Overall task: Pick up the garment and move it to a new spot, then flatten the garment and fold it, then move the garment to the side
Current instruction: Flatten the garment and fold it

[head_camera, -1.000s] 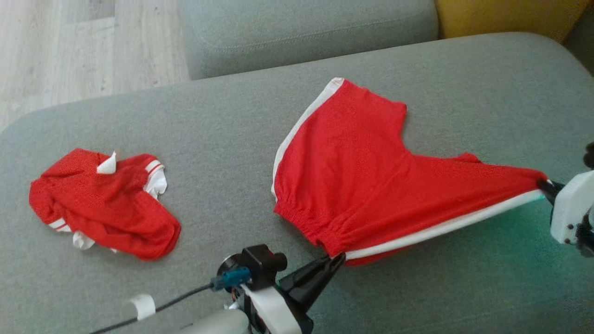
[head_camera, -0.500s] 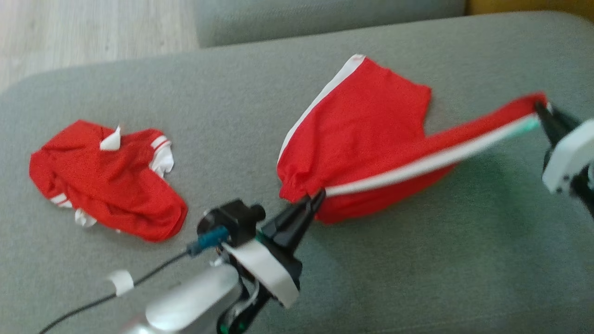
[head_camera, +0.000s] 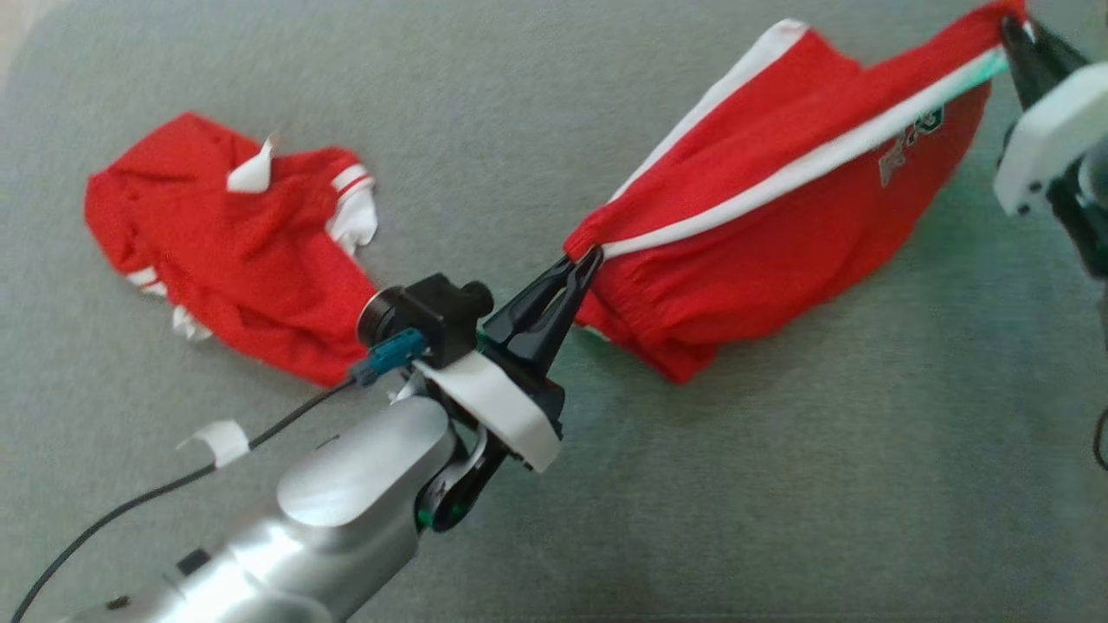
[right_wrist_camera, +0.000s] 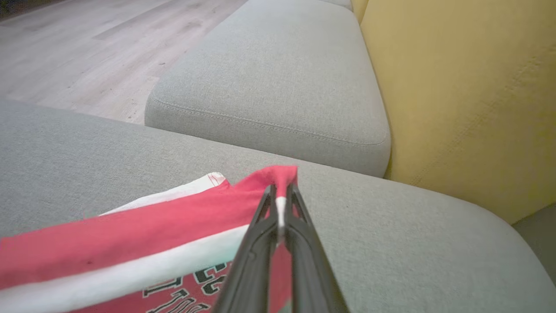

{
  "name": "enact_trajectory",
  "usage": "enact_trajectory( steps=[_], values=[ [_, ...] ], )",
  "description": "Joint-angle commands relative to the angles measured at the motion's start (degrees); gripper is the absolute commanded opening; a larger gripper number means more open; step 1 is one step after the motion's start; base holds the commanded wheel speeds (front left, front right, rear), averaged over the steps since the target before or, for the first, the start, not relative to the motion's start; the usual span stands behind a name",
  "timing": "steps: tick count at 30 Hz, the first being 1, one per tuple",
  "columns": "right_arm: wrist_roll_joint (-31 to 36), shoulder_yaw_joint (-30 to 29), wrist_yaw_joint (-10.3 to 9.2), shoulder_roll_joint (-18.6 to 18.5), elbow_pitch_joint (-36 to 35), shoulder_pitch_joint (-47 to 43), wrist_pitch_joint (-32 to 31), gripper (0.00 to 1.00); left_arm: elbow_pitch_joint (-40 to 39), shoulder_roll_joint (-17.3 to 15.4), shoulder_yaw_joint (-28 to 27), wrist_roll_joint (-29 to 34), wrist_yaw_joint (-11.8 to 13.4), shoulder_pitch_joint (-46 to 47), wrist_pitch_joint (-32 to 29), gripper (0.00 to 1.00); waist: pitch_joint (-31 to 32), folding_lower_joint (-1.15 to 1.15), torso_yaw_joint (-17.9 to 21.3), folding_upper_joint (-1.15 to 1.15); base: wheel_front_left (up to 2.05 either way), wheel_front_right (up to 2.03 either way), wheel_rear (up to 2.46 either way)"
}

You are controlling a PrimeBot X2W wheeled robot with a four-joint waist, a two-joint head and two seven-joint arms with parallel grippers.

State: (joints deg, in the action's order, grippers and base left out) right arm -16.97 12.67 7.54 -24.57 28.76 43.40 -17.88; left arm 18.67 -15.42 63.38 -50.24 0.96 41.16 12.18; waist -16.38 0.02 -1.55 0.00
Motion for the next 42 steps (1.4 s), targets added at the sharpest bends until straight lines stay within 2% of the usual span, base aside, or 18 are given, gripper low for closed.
enact_trajectory(
  steps=[1,8,19,20,21,23,24,25,26,27,34,39,42],
  values=[
    [1.2,1.1,-0.05,0.2,1.1,3.5,1.4,0.00,-0.5,0.3,-1.3,0.6,-0.7,2.9,0.3,0.00,-2.7,-0.02,-2.7,0.00,0.00,0.00,0.00],
    [5.1,1.6,-0.05,2.9,13.1,9.6,6.2,0.00,1.8,3.0,-0.5,1.2,-2.3,3.8,1.1,0.00,-5.6,-0.02,-6.2,0.00,0.00,0.00,0.00],
    [10.0,0.3,-0.05,4.2,27.2,17.1,12.2,0.00,5.1,6.7,0.7,3.1,-4.5,6.0,2.0,0.00,-8.1,-0.02,-9.8,0.00,0.00,0.00,0.00],
    [10.6,-0.3,-0.05,4.1,28.1,17.7,12.8,0.44,5.3,6.9,0.8,3.1,-4.6,6.0,2.1,0.00,-8.2,-0.02,-9.9,0.00,0.00,0.00,0.00],
    [10.8,-0.7,-0.05,4.5,29.4,18.0,12.4,1.00,5.6,7.1,0.8,3.2,-4.7,6.1,2.1,0.00,-8.3,-0.02,-10.1,0.00,0.00,0.00,0.00],
    [11.7,-1.1,-0.05,4.7,30.8,18.8,13.7,1.00,6.2,7.3,0.9,3.5,-4.7,6.2,2.2,0.00,-8.4,-0.02,-10.3,0.00,0.00,0.00,0.00],
    [12.1,-1.6,-0.05,4.7,31.4,19.2,14.6,1.00,6.6,7.5,1.0,3.7,-4.5,6.2,2.2,0.20,-8.3,-0.02,-10.4,0.00,0.00,0.00,0.00],
    [12.4,-2.3,-0.05,4.8,31.9,19.6,15.6,1.00,7.1,7.5,1.3,4.0,-4.4,6.3,2.1,0.46,-8.2,-0.02,-10.5,0.00,0.00,0.00,0.00],
    [12.7,-2.9,-0.05,5.1,32.5,19.9,16.5,1.00,7.6,7.4,1.7,4.4,-4.3,6.4,2.0,0.80,-8.1,-0.02,-10.5,0.00,0.00,0.00,0.00],
    [12.9,-3.2,-0.05,5.4,33.1,20.1,17.3,1.00,8.1,7.4,1.8,4.7,-4.1,6.4,2.1,1.00,-7.9,-0.02,-10.4,0.00,0.00,0.00,0.00],
    [12.5,-6.2,-0.05,7.2,35.5,20.0,25.1,1.00,9.9,6.3,-0.1,4.5,-2.7,4.9,2.5,1.00,-4.3,-0.02,-9.0,0.00,0.00,0.00,0.00],
    [10.0,-6.9,-0.05,9.0,34.3,17.3,31.3,1.00,8.8,4.0,-6.0,5.1,0.4,3.0,2.8,1.00,0.0,-0.02,-6.9,0.00,0.00,0.00,0.00],
    [6.8,-7.4,-0.05,10.6,30.9,14.2,32.6,1.00,6.0,1.1,-9.7,9.6,2.2,1.9,2.8,1.00,2.8,-0.02,-5.2,0.00,0.00,0.00,0.00]
  ],
)
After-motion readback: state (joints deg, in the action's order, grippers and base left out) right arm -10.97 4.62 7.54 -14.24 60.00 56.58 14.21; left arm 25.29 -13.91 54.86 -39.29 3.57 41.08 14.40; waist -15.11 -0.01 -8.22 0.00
